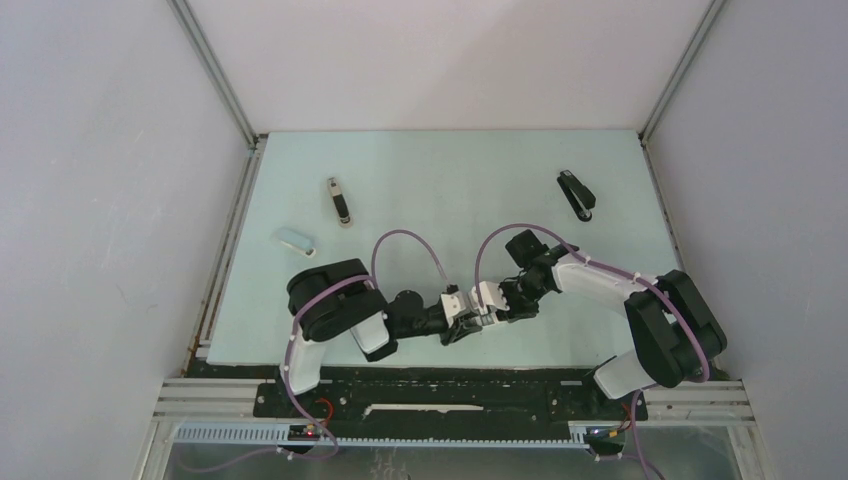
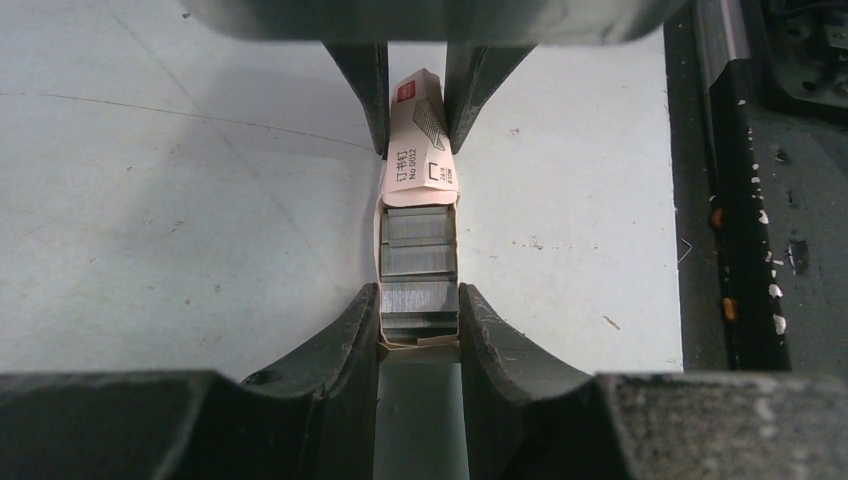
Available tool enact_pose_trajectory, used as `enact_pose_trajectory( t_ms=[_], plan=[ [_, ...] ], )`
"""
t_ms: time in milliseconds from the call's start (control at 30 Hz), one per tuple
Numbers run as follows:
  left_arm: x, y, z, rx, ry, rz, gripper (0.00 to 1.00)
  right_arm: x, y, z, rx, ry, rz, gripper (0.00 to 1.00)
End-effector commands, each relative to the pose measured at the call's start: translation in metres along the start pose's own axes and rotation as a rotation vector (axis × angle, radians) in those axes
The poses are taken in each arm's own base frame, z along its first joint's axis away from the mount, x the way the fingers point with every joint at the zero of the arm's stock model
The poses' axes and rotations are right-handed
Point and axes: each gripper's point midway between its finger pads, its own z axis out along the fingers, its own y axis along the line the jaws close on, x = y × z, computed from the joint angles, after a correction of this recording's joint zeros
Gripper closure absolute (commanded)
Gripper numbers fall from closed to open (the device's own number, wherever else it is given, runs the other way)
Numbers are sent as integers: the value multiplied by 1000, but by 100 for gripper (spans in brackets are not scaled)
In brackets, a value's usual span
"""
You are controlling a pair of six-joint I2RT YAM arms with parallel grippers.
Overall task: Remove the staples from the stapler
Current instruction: Close the staple box at the center of the board.
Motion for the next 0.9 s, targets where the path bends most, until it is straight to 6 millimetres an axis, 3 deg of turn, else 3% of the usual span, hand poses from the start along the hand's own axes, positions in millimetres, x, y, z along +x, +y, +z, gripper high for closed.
enact_pose_trajectory(
  t_ms=[0,600,867],
  plan=[
    [-7,-11,6,106,-25,-18,74,-8,-2,7,-7,-22,-41,62],
    [-9,-11,7,174,-32,-100,73,-7,-5,13,8,5,-41,62],
    [-14,4,5,106,-43,-80,76,-10,-5,14,8,-4,-38,62]
  ],
)
